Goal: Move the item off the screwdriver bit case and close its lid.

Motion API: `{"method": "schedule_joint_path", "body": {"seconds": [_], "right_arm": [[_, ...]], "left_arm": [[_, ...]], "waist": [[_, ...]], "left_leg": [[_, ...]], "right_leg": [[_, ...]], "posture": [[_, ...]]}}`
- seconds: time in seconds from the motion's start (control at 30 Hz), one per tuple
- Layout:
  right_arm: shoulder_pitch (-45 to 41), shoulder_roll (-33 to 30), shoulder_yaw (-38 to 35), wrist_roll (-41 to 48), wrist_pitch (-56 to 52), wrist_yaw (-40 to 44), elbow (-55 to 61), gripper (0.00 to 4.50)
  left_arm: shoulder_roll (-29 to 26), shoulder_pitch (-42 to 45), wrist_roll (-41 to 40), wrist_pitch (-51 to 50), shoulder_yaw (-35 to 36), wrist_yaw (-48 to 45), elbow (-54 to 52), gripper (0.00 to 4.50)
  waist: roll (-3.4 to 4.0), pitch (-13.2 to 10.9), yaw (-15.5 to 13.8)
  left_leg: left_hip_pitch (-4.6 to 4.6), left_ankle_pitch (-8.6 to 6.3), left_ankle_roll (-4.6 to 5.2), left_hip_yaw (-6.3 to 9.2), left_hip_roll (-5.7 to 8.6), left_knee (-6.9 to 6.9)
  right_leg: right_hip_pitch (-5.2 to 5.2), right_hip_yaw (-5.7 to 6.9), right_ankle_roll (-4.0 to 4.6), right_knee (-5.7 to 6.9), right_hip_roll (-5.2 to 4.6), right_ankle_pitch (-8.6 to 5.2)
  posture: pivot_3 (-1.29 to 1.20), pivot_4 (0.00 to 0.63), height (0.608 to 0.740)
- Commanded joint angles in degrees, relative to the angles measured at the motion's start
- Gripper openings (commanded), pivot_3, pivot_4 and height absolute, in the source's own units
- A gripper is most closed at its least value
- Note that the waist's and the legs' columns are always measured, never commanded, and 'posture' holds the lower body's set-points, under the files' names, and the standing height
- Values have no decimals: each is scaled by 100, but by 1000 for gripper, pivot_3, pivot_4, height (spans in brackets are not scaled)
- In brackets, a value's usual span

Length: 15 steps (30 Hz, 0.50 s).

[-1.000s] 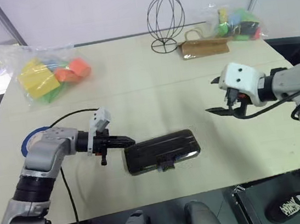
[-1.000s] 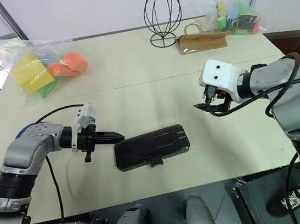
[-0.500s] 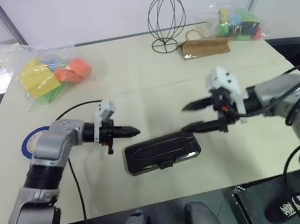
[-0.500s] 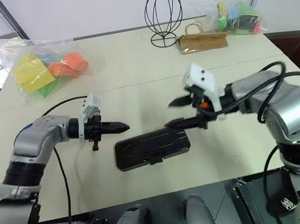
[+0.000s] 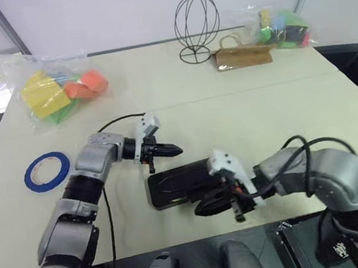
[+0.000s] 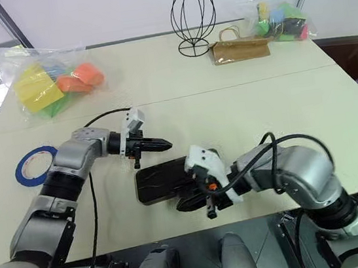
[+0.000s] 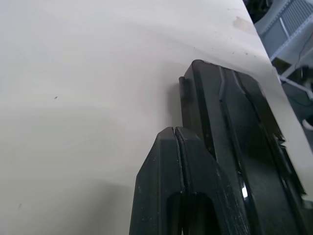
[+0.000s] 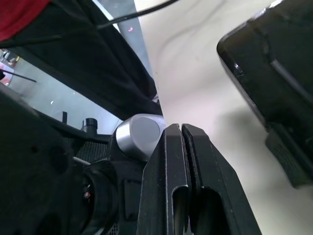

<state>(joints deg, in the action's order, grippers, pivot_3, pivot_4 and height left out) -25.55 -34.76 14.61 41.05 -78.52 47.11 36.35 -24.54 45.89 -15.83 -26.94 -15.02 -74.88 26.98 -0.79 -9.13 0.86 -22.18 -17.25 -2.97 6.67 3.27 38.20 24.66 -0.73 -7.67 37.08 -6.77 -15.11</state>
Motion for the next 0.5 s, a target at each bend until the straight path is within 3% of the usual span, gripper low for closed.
{"method": "schedule_joint_path", "body": {"seconds": [0.03,0.5], "right_arm": [[220,-9,506,-585,235,-765,82,38],[529,-35,662,-1247,508,-1875,96,38]], "left_arm": [[112,155,200,316,-96,-85,165,0],[579,-20,782,1168,-424,-149,602,0]], "waist": [[0,0,1],[-1,2,2]], "left_leg": [[0,0,0,0,0,0],[3,0,1,0,1,3]], "right_leg": [[0,0,0,0,0,0],[-4,0,0,0,1,0]], "posture": [[0,150,740],[0,150,740]]}}
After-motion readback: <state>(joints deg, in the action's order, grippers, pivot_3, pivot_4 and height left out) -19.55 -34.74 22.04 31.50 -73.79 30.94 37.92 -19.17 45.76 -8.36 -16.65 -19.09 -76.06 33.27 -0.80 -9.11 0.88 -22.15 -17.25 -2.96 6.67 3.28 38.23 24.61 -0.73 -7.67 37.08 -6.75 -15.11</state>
